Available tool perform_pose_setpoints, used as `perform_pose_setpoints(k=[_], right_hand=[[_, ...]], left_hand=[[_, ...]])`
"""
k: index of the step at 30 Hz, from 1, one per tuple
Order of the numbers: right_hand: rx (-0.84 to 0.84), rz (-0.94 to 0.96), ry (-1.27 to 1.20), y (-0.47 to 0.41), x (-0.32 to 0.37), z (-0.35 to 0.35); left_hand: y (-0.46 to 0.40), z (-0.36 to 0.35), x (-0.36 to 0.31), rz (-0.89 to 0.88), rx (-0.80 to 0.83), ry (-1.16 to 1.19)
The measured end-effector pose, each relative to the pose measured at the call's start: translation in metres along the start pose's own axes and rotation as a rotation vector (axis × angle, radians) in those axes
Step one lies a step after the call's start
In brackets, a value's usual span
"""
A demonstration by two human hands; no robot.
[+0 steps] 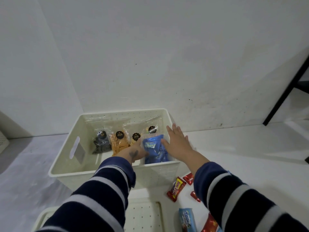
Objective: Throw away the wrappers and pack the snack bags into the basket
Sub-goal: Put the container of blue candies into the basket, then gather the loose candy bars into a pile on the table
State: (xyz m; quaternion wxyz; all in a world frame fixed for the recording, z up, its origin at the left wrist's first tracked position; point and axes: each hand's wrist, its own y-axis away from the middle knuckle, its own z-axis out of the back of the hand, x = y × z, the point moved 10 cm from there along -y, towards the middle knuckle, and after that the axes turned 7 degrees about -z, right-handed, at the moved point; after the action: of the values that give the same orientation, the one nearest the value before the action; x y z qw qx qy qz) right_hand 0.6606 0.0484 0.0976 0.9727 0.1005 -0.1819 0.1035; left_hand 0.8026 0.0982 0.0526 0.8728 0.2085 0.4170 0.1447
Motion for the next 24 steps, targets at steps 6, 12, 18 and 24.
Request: perform_pose_setpoints(k=[6,12,18,24], right_hand=[[-0.018,0.049,-0.097,0.038,-0.012,0.039],[0.088,-0.03,0.079,0.098,-0.062,0.059],[0.129,-0.121,0.161,0.163,-0.122,0.066],[0.244,-0.136,0.185,0.22,-0.195,0.037]], left_hand=[[0.038,0.018,-0.07,-0.285,-0.153,-0.21],[0.086,-0.02,-0.132,-0.501,-0.151,-0.379],[0.132,-0.089,-0.156,-0.664,-0.15,-0.409],[0.15,-0.164,-0.129,-0.615,-0.098,-0.417]])
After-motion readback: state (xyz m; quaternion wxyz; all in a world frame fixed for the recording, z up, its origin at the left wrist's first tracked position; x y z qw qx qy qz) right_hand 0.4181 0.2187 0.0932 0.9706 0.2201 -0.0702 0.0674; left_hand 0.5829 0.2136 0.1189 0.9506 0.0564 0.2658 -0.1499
